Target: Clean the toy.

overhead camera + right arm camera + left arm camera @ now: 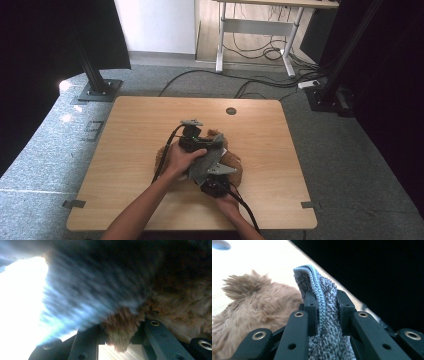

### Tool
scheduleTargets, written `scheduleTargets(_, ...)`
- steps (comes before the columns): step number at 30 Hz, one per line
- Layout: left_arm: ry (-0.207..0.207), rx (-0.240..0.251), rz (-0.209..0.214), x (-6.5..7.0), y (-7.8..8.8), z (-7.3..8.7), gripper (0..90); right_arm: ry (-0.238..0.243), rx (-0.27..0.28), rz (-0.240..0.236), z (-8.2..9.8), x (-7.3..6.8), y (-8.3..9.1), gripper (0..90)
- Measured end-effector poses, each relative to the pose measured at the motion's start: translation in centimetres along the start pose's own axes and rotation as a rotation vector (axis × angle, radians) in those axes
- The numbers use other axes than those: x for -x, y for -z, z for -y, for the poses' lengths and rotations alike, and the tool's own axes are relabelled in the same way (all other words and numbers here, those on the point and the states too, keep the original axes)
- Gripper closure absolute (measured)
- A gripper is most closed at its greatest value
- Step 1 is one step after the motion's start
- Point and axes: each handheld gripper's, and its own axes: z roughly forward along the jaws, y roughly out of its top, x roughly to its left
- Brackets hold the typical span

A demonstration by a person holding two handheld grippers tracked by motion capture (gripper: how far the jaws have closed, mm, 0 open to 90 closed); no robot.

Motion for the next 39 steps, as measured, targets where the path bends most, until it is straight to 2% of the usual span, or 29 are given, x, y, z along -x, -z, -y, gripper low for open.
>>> scheduleTargets(1, 0.0, -0.022, -0.022, -0.3, -0.4, 0.1, 74.0, 0.004, -0.001, 0.005, 0.0, 0.0, 0.0, 73.8)
scheduleTargets(2, 0.006, -0.028, -0.026, -0.6, -0.6, 0.2, 74.1, 0.003, -0.005, 0.01, 0.0, -0.1, 0.0, 73.9)
scheduleTargets(3, 0.018, -0.029, -0.029, -0.8, -0.6, 0.3, 74.1, 0.003, -0.01, 0.019, 0.0, -0.1, 0.0, 73.9)
scheduleTargets(5, 0.013, -0.026, -0.043, -1.0, -0.1, 0.5, 74.3, 0.003, -0.012, 0.027, 0.1, 0.0, 0.0, 74.0)
scheduleTargets(9, -0.008, -0.014, -0.119, -1.3, 2.0, 1.1, 74.4, -0.005, -0.018, 0.041, 0.2, 0.0, 0.2, 74.5)
scheduleTargets(11, 0.01, -0.005, -0.145, -2.2, 3.4, 1.7, 74.4, -0.019, -0.021, 0.042, 0.2, 0.0, 0.3, 74.7)
scheduleTargets(12, 0.031, 0.005, -0.16, -3.0, 4.6, 2.3, 74.4, -0.023, -0.026, 0.044, 0.3, 0.0, 0.3, 74.7)
scheduleTargets(14, 0.042, 0.015, -0.167, -3.5, 5.2, 2.7, 74.3, -0.029, -0.026, 0.04, 0.3, 0.1, 0.4, 74.8)
scheduleTargets(17, 0.1, 0.06, -0.185, -5.3, 7.8, 4.4, 74.4, -0.035, -0.032, 0.038, 0.4, 0.1, 0.4, 74.9)
scheduleTargets(19, 0.158, 0.102, -0.157, -6.7, 9.5, 5.8, 74.4, -0.043, -0.035, 0.03, 0.5, 0.0, 0.5, 74.9)
scheduleTargets(20, 0.174, 0.119, -0.149, -7.1, 10.0, 6.3, 74.4, -0.043, -0.036, 0.026, 0.5, -0.1, 0.4, 74.9)
scheduleTargets(25, 0.194, 0.165, -0.162, -7.9, 12.0, 8.0, 74.4, -0.043, -0.045, 0.029, 0.6, -0.4, 0.4, 75.0)
scheduleTargets(27, 0.198, 0.17, -0.175, -8.1, 12.5, 8.4, 74.4, -0.05, -0.047, 0.032, 0.6, -0.4, 0.5, 75.1)
scheduleTargets(31, 0.228, 0.169, -0.197, -9.1, 13.6, 9.5, 74.4, -0.053, -0.052, 0.028, 0.7, -0.4, 0.5, 75.0)
scheduleTargets(34, 0.258, 0.149, -0.214, -10.2, 13.9, 10.2, 74.4, -0.049, -0.055, 0.026, 0.7, -0.4, 0.5, 75.1)
scheduleTargets(39, 0.271, 0.112, -0.243, -11.0, 13.8, 10.9, 74.4, -0.057, -0.074, 0.02, 1.0, -0.6, 0.7, 74.9)
